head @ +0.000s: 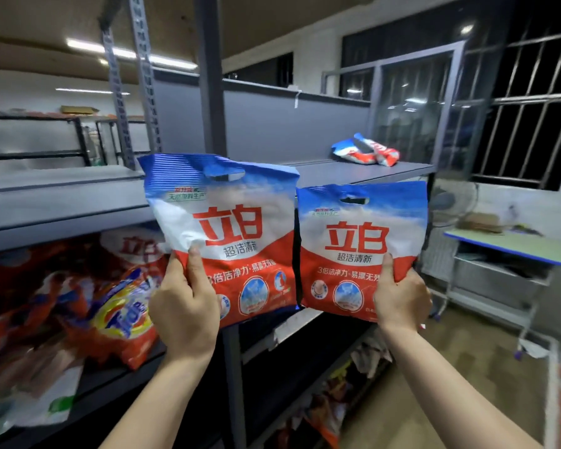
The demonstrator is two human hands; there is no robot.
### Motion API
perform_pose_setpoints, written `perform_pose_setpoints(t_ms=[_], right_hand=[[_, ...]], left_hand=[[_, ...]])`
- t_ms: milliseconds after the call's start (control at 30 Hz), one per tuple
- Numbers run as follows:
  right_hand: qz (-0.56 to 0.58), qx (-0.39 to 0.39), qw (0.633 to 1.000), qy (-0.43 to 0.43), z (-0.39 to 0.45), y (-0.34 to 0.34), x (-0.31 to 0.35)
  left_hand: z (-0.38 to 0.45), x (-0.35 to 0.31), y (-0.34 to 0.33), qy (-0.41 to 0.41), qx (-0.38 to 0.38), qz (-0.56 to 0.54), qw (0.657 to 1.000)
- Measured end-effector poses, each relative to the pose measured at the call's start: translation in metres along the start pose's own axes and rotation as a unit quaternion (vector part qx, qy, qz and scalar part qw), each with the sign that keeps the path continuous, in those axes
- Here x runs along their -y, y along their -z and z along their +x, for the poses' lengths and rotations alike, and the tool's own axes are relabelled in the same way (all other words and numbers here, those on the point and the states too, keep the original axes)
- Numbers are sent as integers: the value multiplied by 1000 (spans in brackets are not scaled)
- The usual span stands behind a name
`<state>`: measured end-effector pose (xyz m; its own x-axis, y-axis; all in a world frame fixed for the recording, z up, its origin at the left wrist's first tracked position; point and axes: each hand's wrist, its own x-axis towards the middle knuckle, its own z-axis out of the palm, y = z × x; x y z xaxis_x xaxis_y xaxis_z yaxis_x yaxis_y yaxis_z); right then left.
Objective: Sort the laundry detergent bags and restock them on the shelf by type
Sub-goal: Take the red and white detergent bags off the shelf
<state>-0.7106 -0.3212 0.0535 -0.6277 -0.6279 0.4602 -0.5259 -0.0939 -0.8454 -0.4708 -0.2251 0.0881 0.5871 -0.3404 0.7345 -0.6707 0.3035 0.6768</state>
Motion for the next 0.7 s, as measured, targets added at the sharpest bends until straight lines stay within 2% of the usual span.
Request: perform_pose_setpoints(t_ms=[233, 500, 700], right_hand=[[19, -43, 999, -22, 107, 8, -50], [16, -64, 997, -28, 254, -10, -110], [35, -67, 997, -23, 349, -13, -138]], left_hand=[[2, -42, -119, 4, -14, -42, 999], [-3, -90, -281, 73, -5, -65, 995], [2, -128, -377, 123, 0, -74, 990]])
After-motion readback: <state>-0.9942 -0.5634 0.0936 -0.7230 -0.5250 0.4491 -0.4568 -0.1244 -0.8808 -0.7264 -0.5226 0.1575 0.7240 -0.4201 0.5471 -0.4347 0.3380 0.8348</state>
